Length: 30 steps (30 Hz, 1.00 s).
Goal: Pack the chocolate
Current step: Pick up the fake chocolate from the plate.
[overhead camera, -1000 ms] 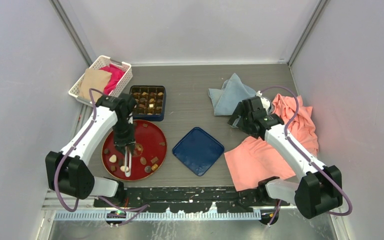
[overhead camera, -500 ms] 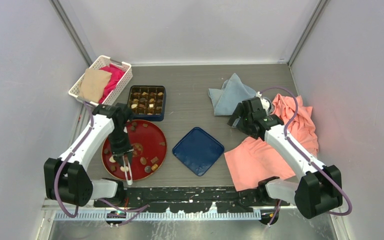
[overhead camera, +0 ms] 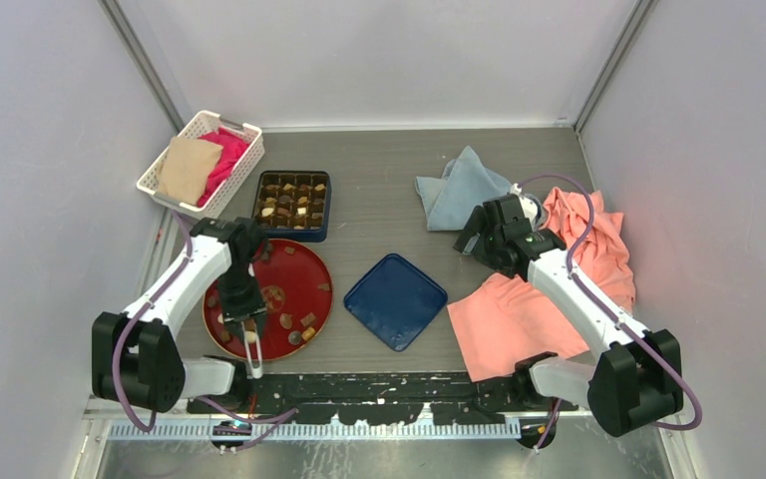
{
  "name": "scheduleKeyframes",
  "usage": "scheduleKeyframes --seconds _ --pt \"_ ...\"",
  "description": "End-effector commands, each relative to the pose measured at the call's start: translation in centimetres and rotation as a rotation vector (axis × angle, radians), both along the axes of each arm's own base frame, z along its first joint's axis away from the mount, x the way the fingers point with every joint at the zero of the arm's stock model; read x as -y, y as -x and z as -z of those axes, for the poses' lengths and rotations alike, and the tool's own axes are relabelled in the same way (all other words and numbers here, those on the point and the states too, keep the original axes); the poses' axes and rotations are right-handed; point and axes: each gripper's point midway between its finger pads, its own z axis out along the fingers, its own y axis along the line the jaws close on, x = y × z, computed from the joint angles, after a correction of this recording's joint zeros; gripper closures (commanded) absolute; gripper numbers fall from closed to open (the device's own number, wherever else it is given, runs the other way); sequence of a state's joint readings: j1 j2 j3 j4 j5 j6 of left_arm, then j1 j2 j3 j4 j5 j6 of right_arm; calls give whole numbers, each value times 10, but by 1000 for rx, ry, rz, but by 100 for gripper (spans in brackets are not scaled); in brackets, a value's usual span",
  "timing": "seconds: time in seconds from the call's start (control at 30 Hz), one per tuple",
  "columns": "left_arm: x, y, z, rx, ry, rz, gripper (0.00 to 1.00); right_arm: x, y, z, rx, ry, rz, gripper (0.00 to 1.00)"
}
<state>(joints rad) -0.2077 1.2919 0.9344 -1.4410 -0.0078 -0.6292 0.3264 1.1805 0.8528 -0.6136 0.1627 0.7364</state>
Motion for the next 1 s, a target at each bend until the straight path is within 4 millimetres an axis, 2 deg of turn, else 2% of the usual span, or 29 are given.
scheduleKeyframes --seconds 0.0,0.1,0.43,0.97 --pt "-1 -4 1 24 1 -8 63 -1 -7 -12 52 -6 -4 4" --pt "-1 -4 2 24 5 2 59 -2 -8 -13 54 -8 -3 4" --pt "4 -5 6 5 50 18 57 -1 -7 -13 54 -6 4 4" --pt "0 -25 17 8 104 -31 60 1 -5 -14 56 -2 9 4"
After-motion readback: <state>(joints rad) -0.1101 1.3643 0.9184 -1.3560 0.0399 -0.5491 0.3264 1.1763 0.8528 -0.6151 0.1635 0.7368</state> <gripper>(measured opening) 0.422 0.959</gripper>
